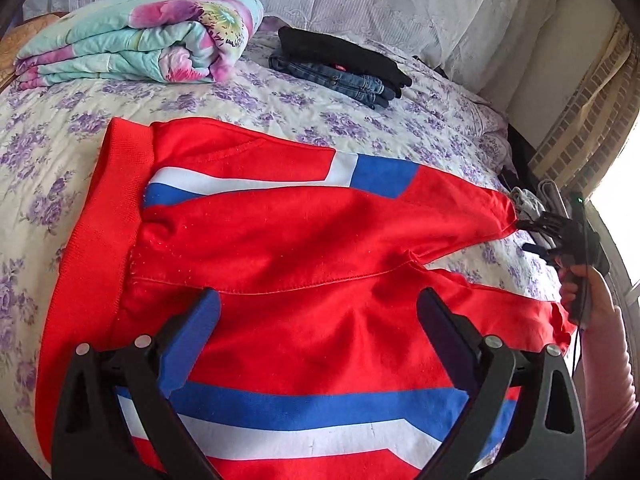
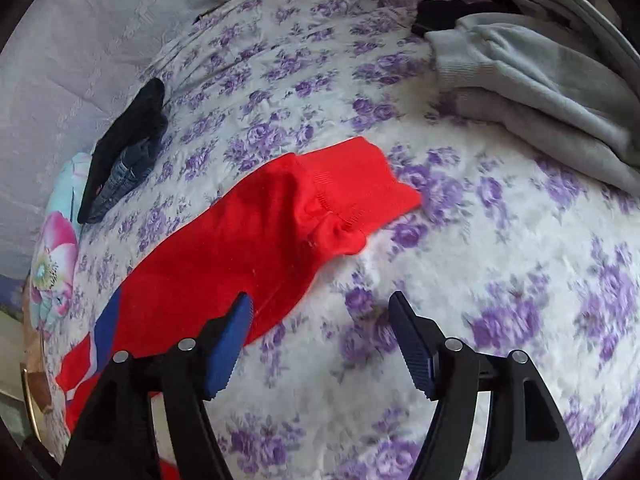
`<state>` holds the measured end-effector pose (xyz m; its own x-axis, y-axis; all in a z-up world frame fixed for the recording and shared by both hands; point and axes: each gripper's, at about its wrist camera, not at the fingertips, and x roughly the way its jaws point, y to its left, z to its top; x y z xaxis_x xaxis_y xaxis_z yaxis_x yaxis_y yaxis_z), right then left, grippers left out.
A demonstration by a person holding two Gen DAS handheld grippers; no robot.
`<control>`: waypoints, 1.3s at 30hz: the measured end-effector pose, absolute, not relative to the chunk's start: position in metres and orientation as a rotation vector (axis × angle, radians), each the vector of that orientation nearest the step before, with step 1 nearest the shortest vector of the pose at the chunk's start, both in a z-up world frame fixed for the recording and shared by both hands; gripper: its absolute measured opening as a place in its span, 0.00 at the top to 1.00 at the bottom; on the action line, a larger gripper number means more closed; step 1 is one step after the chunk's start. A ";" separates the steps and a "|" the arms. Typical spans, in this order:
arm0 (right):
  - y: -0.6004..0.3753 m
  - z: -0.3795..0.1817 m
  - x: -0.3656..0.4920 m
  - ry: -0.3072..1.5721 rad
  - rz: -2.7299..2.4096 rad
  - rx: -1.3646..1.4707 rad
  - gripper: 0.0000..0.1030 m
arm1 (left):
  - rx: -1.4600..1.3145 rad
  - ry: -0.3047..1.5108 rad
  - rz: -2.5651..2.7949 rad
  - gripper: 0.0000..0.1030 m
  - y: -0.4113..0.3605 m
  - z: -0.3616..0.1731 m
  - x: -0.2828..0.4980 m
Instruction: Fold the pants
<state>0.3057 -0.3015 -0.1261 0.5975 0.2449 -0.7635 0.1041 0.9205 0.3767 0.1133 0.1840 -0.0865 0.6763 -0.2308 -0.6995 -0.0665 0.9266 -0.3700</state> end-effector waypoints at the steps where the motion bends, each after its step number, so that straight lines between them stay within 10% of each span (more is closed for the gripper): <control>1: -0.302 -0.119 0.295 0.903 0.078 0.407 0.31 | -0.386 0.830 -0.094 0.07 0.184 -0.087 0.113; 14: -0.220 -0.074 0.350 0.883 0.334 0.155 0.31 | -0.389 0.867 -0.127 0.06 0.207 -0.054 0.139; 18: -0.267 -0.135 0.393 1.127 0.313 0.312 0.34 | -0.395 0.941 -0.082 0.06 0.216 -0.089 0.153; 30: -0.354 -0.142 0.359 1.027 0.213 0.707 0.15 | -0.348 0.901 -0.089 0.06 0.210 -0.086 0.145; 33: -0.330 -0.120 0.374 0.932 0.133 0.415 0.56 | -0.334 0.892 -0.071 0.06 0.210 -0.087 0.144; 36: -0.310 -0.103 0.372 0.790 0.085 0.166 0.62 | -0.300 0.891 -0.058 0.06 0.206 -0.090 0.144; 39: -0.303 -0.121 0.377 0.821 -0.064 -0.022 0.18 | -0.217 0.909 -0.029 0.05 0.195 -0.095 0.147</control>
